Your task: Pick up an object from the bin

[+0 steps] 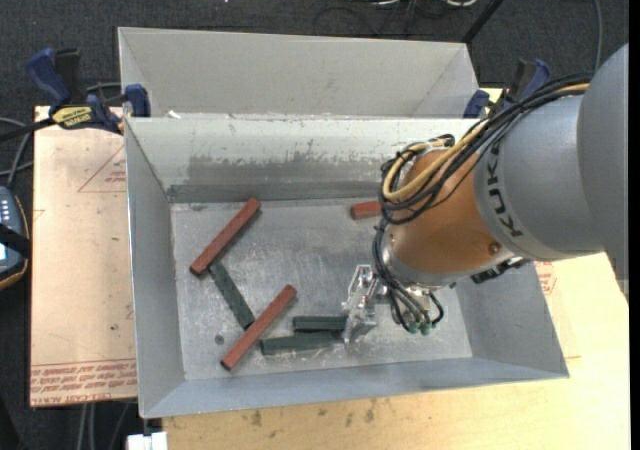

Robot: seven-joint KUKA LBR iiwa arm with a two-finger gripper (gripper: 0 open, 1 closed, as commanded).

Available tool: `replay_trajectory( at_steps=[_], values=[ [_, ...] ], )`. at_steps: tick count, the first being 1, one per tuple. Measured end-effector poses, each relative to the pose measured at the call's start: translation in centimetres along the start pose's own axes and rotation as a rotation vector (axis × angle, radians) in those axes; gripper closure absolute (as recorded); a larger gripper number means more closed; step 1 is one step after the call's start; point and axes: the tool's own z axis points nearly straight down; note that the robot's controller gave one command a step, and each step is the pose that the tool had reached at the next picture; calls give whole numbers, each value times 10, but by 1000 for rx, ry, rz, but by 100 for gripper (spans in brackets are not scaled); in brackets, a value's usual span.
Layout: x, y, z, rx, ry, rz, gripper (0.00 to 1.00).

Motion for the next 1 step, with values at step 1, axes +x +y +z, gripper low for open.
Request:
replay_trajectory(
  at_steps=[1],
  values=[
    [3, -17, -126, 0, 1, 28, 100]
  ],
)
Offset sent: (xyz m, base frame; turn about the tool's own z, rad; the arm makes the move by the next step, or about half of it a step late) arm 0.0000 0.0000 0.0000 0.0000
